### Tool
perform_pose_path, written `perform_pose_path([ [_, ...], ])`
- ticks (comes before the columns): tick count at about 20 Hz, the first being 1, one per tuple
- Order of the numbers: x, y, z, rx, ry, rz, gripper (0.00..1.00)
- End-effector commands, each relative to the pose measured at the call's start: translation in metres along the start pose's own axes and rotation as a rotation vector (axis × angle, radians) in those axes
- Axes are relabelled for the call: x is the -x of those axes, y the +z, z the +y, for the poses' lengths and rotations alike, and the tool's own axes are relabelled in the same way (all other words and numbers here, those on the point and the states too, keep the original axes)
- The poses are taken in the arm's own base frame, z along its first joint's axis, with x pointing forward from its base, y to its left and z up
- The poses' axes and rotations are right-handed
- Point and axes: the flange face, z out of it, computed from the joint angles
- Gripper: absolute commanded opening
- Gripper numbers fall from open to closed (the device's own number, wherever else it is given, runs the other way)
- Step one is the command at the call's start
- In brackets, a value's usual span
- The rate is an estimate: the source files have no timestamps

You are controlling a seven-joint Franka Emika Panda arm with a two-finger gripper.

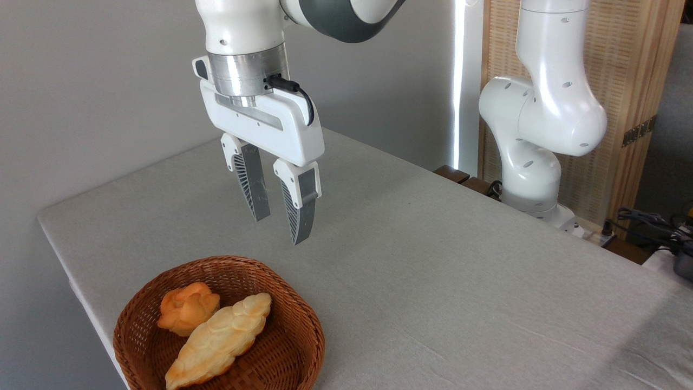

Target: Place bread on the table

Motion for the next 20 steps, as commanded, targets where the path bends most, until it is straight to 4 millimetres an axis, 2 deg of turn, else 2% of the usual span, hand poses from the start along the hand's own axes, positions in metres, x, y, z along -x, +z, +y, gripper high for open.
perform_pose_path([
  [1,0.0044,-0.0063,-0.0024,0.011,0.006,-0.007,1.00],
  [20,0.0076,-0.0031,-0.0010,0.029,0.007,-0.032,1.00],
])
